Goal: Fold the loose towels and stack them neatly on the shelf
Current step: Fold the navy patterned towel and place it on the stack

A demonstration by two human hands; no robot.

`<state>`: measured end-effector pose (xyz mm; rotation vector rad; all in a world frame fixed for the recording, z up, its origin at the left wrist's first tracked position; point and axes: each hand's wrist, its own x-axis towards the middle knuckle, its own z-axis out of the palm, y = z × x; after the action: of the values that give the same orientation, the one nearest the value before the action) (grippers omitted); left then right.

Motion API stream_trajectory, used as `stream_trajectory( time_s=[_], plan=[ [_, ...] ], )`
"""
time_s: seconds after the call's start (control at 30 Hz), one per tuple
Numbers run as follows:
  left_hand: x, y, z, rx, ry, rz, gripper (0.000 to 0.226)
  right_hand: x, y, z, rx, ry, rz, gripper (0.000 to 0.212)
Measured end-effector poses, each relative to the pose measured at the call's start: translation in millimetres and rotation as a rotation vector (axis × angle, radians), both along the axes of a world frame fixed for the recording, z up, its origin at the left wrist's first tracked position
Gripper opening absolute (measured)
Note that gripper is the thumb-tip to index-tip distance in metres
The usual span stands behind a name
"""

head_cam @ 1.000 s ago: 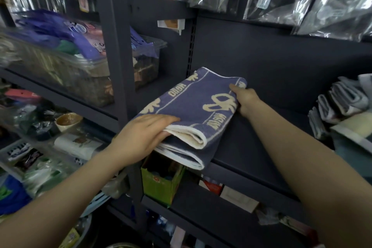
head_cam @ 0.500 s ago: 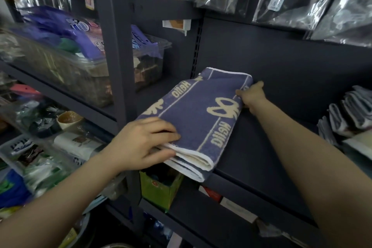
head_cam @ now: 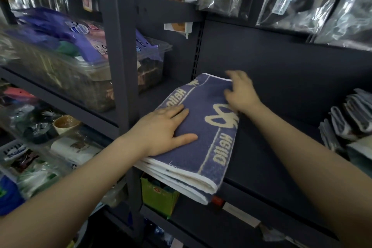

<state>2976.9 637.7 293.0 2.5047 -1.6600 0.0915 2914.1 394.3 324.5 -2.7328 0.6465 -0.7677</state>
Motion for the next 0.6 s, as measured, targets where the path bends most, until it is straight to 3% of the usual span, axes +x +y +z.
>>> stream_trajectory(
  time_s=[0.1,0.2,0.37,0.53,0.6],
  plan=[
    [3,4,-2,0.043,-0.027,-0.053,0.098,25,33,5,-0.117,0.169,0.414,0.039],
    [6,12,-6,0.072,-0.049,-0.106,0.085,47,45,-9,-0.166,0.486,0.517,0.05],
    [9,14,-4,0.026,0.001,-0.146,0.067,66,22,-18,-0.096,0.617,0.419,0.054],
    [7,16,1,-0.033,0.095,-0.139,0.067,71,-10,-16,-0.095,0.469,0.057,0.061],
    [8,13,4,-0.061,0.118,-0.13,0.066,72,-19,-9,0.012,0.46,-0.02,0.068]
  ],
)
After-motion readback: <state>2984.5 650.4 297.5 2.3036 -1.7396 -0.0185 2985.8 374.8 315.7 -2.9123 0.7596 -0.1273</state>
